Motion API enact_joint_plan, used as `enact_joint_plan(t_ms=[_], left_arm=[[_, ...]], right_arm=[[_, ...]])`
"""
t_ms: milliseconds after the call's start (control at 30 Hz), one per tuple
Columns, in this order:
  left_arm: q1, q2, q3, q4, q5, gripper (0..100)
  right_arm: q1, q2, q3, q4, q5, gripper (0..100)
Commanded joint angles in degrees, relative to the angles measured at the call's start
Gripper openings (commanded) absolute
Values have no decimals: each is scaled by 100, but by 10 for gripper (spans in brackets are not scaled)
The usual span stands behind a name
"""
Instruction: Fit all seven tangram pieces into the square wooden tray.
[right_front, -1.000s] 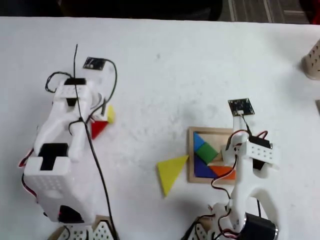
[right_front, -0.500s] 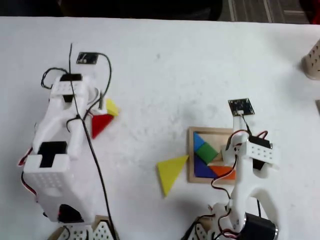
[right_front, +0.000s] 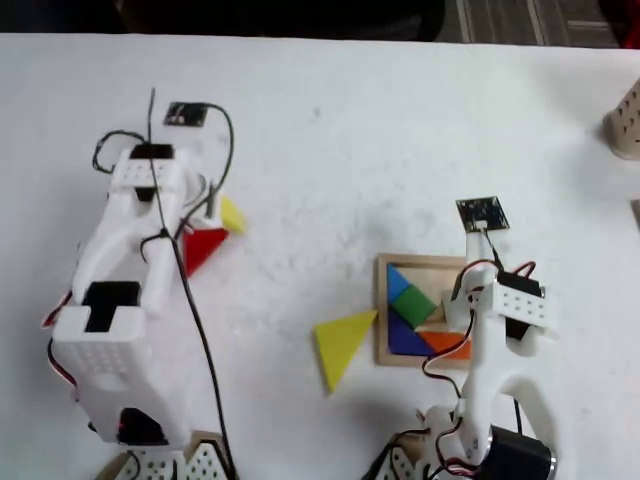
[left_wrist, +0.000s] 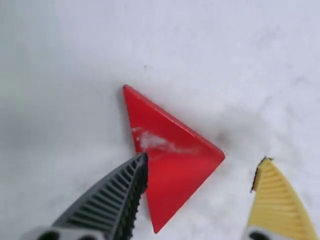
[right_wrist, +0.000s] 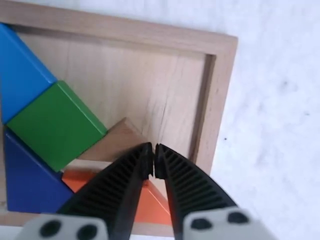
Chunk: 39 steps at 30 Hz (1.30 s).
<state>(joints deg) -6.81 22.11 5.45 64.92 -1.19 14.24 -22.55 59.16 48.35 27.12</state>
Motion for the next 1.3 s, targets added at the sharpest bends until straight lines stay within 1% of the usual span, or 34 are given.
enact_joint_plan(t_ms=[0, 233, 467, 600, 767, 933, 1067, 1267], left_arm=[[233, -75, 352, -510, 70, 355], [-40, -84, 387, -422, 141, 354], [-189, -57, 448, 105, 185, 354], [-338, 92, 387, 123, 211, 354], [-330, 180, 387, 132, 229, 354], [-338, 136, 378, -35, 237, 355], [-409, 163, 18, -79, 237, 355], [-330, 198, -79, -167, 237, 355]], right_arm=[[-127, 4, 44, 4, 62, 19], [-119, 4, 44, 13, 62, 19], [-136, 4, 44, 13, 62, 19], [-127, 4, 44, 13, 62, 19], [-110, -4, 44, 84, 62, 19], [-110, -4, 44, 84, 62, 19], [-119, -4, 44, 84, 62, 19], [-110, -4, 44, 84, 62, 19]])
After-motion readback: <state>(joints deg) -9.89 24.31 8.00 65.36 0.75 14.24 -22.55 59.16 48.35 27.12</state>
